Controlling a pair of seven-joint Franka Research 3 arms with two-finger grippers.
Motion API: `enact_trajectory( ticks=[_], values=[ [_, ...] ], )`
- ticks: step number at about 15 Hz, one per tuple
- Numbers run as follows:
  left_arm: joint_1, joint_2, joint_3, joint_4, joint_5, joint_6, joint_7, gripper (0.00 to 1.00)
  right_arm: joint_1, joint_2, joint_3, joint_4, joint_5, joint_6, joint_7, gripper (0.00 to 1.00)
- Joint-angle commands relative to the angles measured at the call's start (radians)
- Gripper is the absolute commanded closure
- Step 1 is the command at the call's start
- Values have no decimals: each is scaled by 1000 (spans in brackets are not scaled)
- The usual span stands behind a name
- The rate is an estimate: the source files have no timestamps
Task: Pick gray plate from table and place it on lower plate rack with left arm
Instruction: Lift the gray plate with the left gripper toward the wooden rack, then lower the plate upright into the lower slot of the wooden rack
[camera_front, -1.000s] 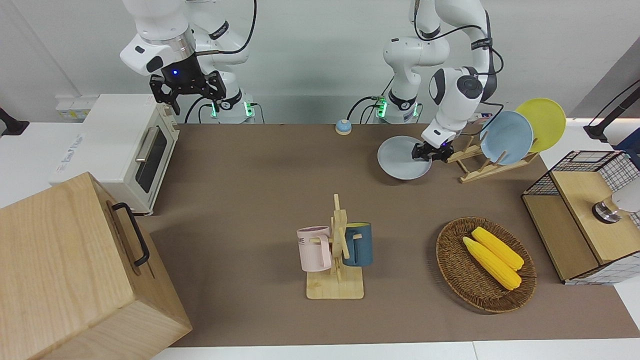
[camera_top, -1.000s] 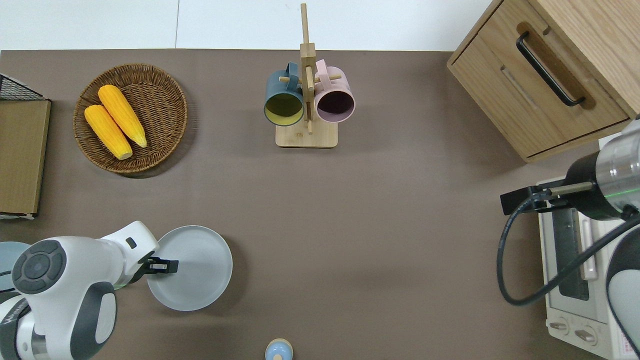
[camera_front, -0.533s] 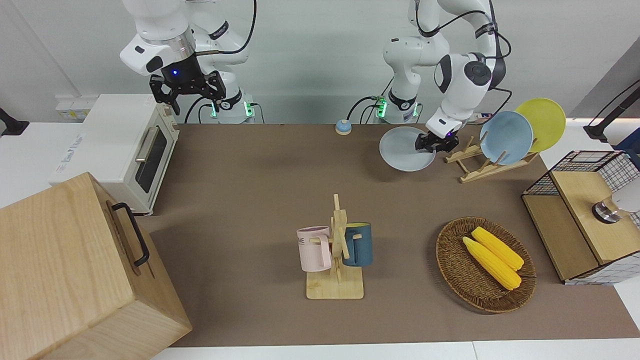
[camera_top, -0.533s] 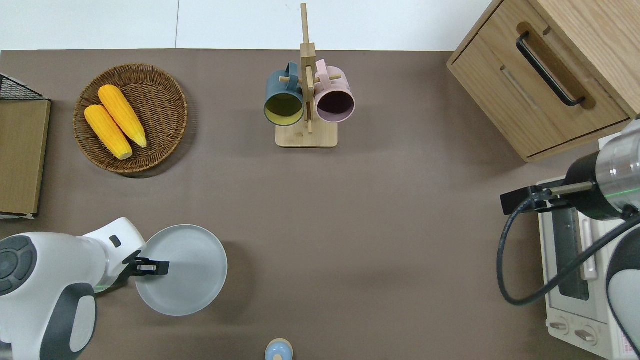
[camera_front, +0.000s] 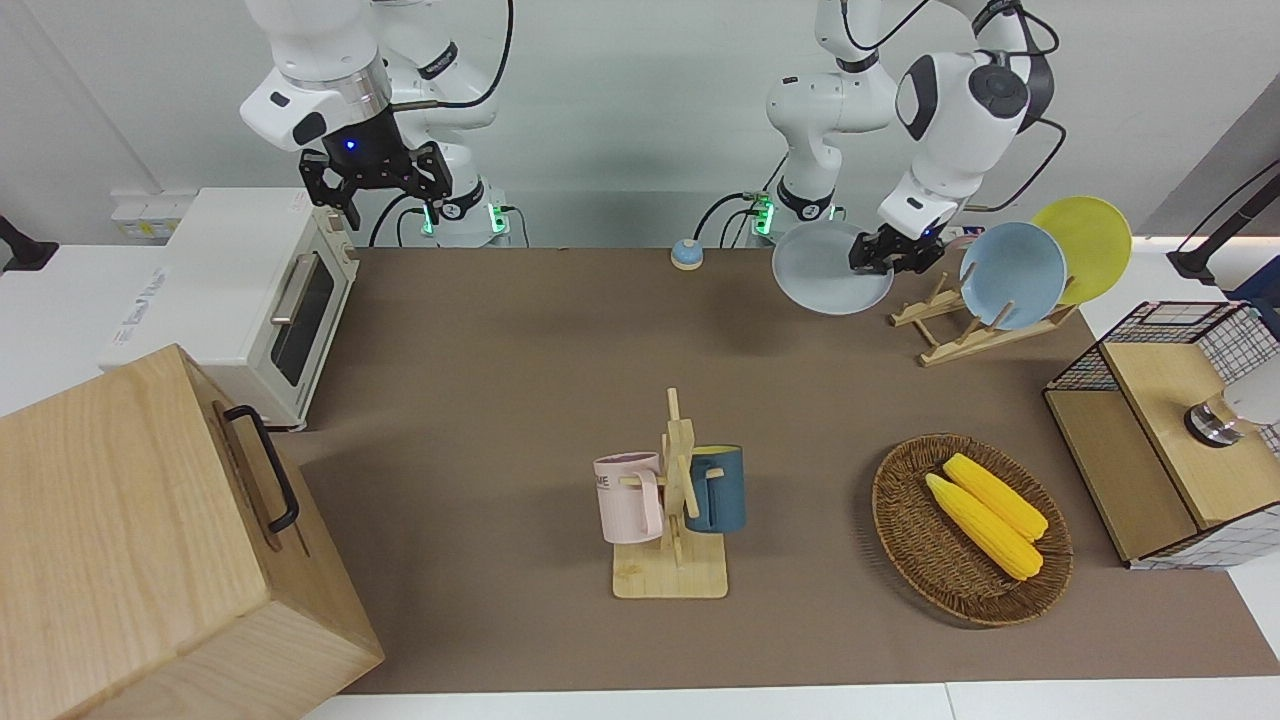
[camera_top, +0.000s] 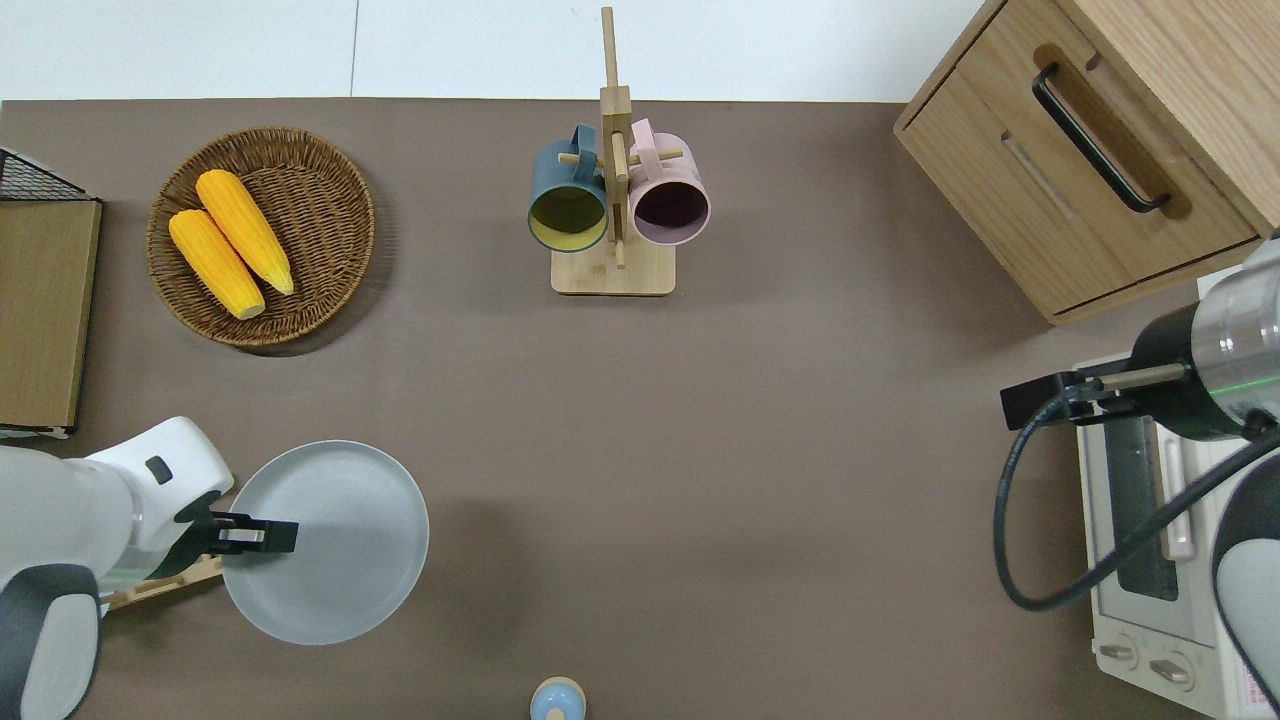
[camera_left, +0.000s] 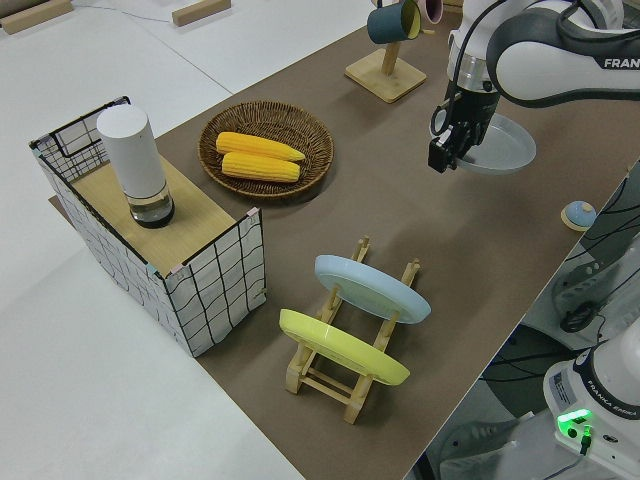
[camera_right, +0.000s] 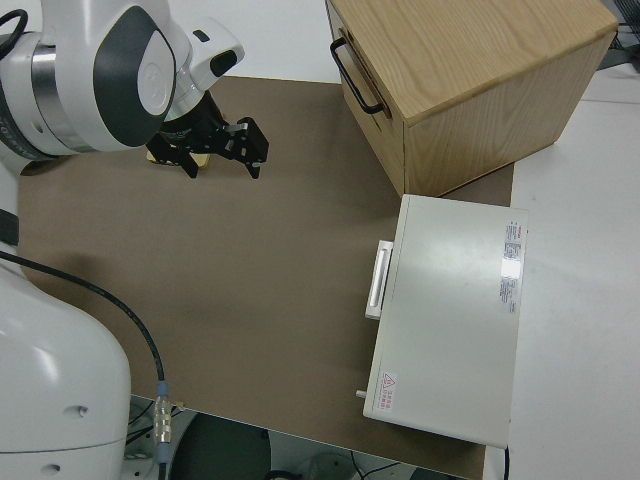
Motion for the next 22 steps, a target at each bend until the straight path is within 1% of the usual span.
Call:
enact_trajectory(
  ticks=[1,4,8,10,13,14,16,20,22],
  values=[
    [5,-3,33,113,-3,-126,11,1000,-10,-2,6,6,10,-13,-1,11],
    [4,-3,57,184,-2,-213,14,1000,-10,-2,6,6,10,-13,0,11],
    [5,-4,57,259,-2,-290,12,1000,-10,-2,6,6,10,-13,-1,11],
    [5,-4,66,282,-2,-301,14,1000,-10,-2,4,6,10,-13,-1,11],
    [5,-4,65,292,13,-301,12,1000,-10,-2,6,6,10,-13,0,13],
    [4,-4,63,299,32,-301,11,1000,-10,-2,6,6,10,-13,0,13],
    [2,-4,50,318,99,-303,3,1000,-10,-2,6,6,10,-13,-1,13],
    [-1,-4,30,321,228,-303,-3,1000,-10,-2,6,6,10,-13,-1,11],
    [-5,-6,22,325,286,-313,-32,1000,-10,-2,6,6,10,-13,-1,11]
  ],
)
